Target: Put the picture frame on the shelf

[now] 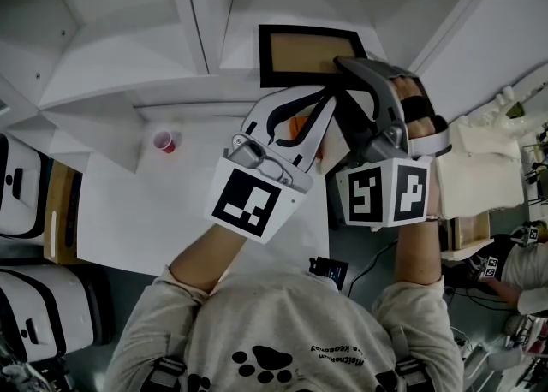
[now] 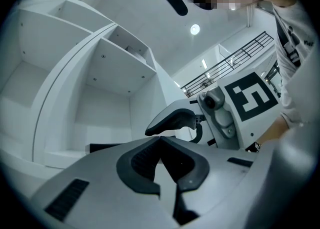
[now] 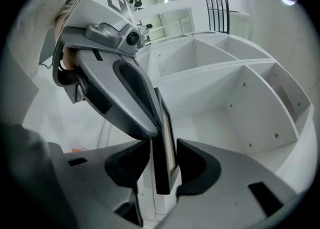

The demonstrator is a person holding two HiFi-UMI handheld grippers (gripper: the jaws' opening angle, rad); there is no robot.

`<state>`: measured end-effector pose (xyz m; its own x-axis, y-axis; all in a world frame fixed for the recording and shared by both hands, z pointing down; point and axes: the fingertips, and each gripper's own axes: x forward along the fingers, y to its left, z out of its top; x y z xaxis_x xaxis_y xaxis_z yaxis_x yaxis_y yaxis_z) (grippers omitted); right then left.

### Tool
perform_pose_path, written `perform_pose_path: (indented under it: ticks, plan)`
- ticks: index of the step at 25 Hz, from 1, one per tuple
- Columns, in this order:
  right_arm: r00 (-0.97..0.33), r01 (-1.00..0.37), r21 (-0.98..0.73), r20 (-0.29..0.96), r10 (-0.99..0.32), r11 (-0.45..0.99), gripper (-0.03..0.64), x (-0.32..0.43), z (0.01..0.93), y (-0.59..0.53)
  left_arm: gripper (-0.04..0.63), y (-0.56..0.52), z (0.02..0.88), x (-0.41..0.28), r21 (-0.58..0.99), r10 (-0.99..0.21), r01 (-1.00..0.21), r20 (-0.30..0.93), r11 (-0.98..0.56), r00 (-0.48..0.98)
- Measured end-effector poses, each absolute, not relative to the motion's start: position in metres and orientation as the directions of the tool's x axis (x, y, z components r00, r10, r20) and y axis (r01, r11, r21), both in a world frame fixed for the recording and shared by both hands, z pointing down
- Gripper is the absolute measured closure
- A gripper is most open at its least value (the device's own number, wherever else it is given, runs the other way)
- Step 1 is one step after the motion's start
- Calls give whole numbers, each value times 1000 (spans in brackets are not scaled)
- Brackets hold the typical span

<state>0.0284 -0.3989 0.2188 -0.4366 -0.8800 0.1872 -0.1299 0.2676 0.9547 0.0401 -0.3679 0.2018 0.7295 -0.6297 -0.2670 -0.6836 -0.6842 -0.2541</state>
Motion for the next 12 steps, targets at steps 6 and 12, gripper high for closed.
perform_pose_path:
  ticks: [6,12]
  plan:
    - [-432,-139,961,158,-888,238,457,32,216,-386,574,-373,195,38,-248,-648,-708,-286,-661,705]
    - [-429,-165,963,123,-895,212,457,35,211,-382,574,-381,190,39,-254,-657,-718,-291,-648,695]
